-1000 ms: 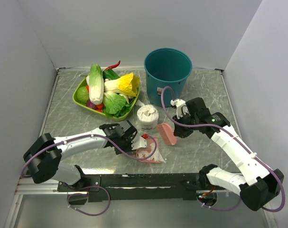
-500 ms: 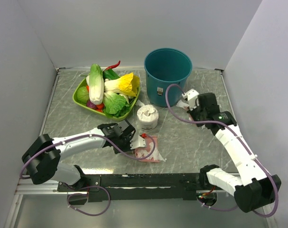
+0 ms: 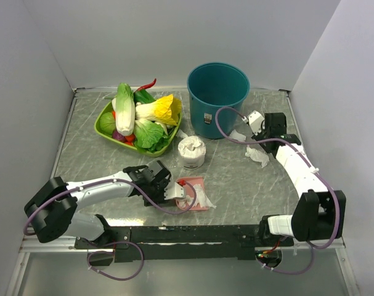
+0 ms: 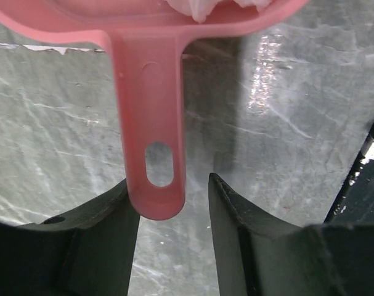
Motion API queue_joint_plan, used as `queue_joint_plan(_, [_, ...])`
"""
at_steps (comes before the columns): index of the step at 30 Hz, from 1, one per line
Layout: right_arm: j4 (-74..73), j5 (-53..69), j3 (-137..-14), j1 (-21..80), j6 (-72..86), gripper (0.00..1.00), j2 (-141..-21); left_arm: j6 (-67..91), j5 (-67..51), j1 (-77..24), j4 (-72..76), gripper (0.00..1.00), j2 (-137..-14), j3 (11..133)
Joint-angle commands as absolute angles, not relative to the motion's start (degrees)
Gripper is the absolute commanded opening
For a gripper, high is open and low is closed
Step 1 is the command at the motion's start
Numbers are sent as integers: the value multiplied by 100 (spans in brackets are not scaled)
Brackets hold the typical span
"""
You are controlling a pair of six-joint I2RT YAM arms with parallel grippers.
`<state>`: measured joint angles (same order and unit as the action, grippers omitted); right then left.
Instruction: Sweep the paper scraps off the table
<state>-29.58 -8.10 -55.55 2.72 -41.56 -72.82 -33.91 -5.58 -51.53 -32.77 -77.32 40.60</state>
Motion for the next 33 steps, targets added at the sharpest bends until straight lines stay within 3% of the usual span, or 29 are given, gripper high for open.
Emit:
queue_joint_plan(1, [-3109,-634,-5765,228,-4202,0,-7383,-3507,-966,-5106,-3015,48,-7419,3946])
queue_joint_plan(4, [-3724,-273,-5748,421,-3885,0,-7190,-3402,-1045,-5098,-3023,45,-7348,3972])
queue_joint_plan(9, [-4612,121,-5563,1598,-3157,0,-6585,-3287,-1055,-5089,-3024,43,-7409,4166])
queue_joint_plan(13, [-5483,1515,-5940,2381,-2374,0,-6364,-3313,-1107,-5098,-2988,33,-7558,4254])
queue_joint_plan(15, [-5790,1643,-6212,2469,-1909,0,-6241,-3305,-1186,-5089,-3058,29,-7594,4306])
queue_joint_plan(19, [-6406,1346,-6661,2461,-1933,0,-6179,-3287,-1309,-5098,-3199,9,-7585,4386])
queue_joint_plan(22, [-6329,1134,-6750,2452,-2091,0,-6108,-3243,-1415,-5098,-3287,1,-7620,4412])
queue_joint_plan(29, [-5301,-121,-6311,2461,-1829,0,-6503,-3077,-1318,-5098,-3612,1,-7778,4719])
queue_joint_plan(33, [-4870,-36,-6039,2470,-1925,0,-6644,-2857,-1266,-5098,-3823,1,-7901,4843])
